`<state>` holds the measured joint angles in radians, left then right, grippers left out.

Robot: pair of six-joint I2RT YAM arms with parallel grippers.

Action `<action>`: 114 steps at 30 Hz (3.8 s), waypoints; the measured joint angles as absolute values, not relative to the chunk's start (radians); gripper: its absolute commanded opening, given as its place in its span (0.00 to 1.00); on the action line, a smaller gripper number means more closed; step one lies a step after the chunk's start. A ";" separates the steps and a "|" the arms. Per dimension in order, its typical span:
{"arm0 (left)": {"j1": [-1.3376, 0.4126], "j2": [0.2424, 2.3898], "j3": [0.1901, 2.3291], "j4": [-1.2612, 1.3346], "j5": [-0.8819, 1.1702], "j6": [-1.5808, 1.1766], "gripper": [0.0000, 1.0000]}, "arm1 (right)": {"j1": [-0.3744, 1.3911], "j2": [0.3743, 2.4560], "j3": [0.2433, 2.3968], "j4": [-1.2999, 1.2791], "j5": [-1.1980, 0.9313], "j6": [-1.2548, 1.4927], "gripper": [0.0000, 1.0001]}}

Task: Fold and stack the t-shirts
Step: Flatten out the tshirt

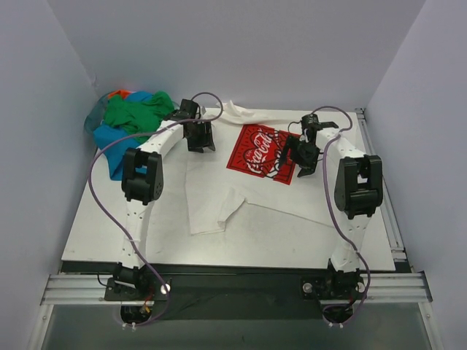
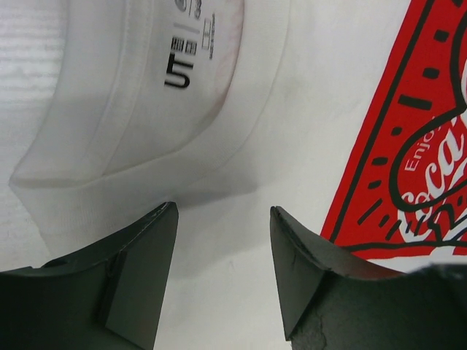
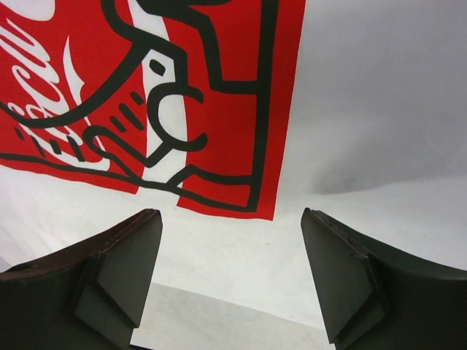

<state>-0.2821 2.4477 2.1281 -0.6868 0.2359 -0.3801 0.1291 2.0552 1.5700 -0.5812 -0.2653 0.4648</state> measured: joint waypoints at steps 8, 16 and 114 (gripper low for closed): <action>-0.317 2.167 1.837 -0.656 0.193 -0.381 0.64 | 0.133 1.956 1.516 -0.602 -0.270 0.453 0.79; -0.345 1.956 1.538 -0.571 0.190 -0.389 0.65 | 0.146 1.840 1.336 -0.610 -0.241 0.453 0.79; -0.265 1.615 0.936 -0.569 0.194 -0.348 0.27 | -0.014 1.510 1.041 -0.686 -0.150 0.554 0.78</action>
